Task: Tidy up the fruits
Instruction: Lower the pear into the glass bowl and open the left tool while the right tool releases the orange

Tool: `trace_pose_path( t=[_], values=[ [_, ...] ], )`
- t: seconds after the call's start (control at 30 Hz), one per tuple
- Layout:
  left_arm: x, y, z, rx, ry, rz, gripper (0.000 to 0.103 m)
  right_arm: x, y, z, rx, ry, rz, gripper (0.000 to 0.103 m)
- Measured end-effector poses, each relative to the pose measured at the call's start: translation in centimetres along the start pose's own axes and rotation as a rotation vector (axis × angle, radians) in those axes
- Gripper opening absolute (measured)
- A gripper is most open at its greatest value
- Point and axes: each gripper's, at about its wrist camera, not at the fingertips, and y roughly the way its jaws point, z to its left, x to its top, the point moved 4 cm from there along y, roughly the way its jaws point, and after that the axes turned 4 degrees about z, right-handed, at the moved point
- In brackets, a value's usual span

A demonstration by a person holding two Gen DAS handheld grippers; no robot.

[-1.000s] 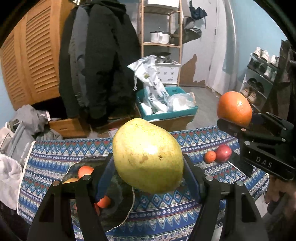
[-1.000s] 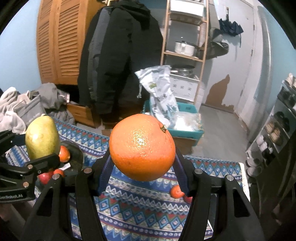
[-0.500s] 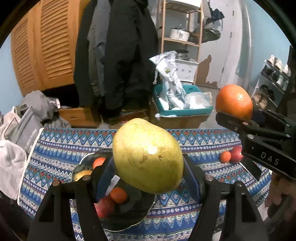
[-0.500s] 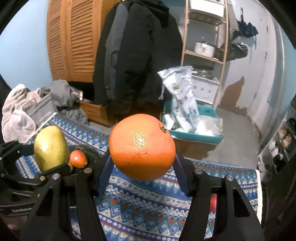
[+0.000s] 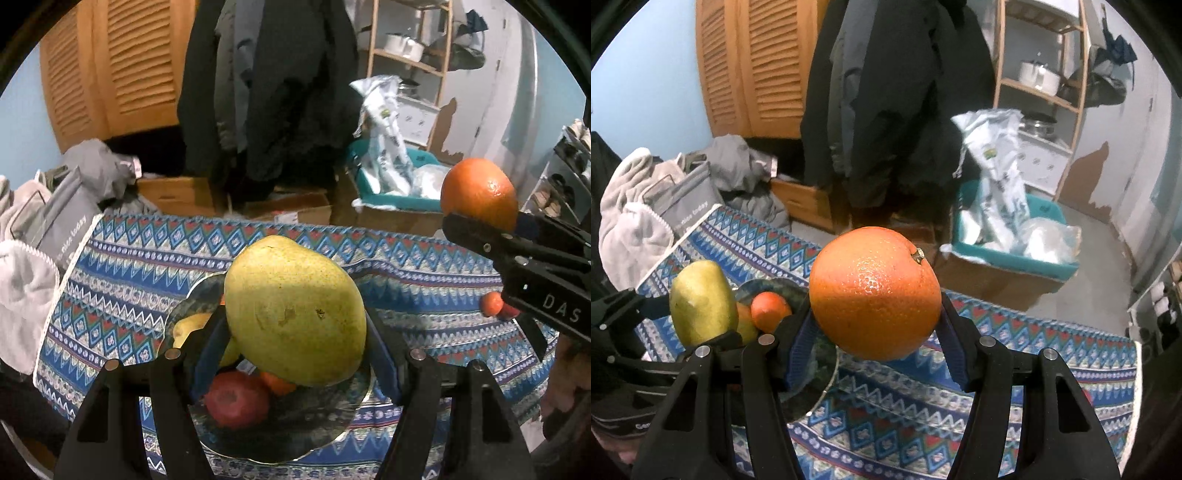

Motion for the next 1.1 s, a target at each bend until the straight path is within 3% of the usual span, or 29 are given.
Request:
trace_pose_path(
  t=[0.53,1.1],
  values=[
    [-2.7,6.1,3.3,0.003,-0.066,0.159,0.072,-2.3,8.4,3.4,0.078,-0.027,0.178,0.061],
    [-4.4,7.8,4.0,-0.009,-0.096,0.253,0.072,-4.3,11.5,5.1,0.109,-0.064,0.284,0.061]
  ],
)
